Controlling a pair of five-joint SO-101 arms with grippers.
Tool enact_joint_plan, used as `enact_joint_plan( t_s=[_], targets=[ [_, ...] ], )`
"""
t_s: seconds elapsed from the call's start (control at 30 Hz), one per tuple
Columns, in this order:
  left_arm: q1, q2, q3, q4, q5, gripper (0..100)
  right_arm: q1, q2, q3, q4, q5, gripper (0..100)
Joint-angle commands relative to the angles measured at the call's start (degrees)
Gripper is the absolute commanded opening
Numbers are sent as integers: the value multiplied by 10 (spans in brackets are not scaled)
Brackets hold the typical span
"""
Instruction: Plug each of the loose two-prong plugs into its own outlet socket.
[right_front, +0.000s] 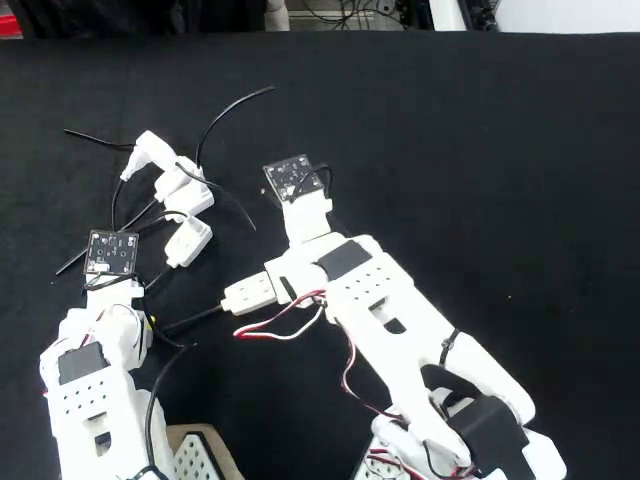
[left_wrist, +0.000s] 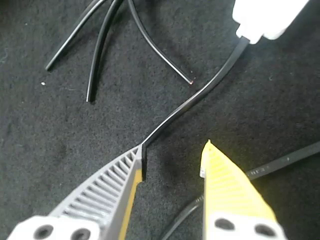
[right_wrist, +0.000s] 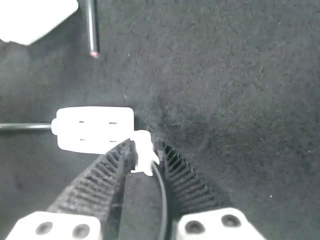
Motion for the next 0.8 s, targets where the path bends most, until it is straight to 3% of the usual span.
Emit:
enact_joint_plan(
  t_s=[0.0,0.57,0.77],
  targets=[
    [6,-6,-1,-9,-4,195,-7,-7,-2,-9,5,13],
    [7,-6,-1,-10,-4,195,-10,-8,-101,72,19,13],
    [7,-6,-1,-10,-4,195,-59,-7,-99,72,18,13]
  ],
)
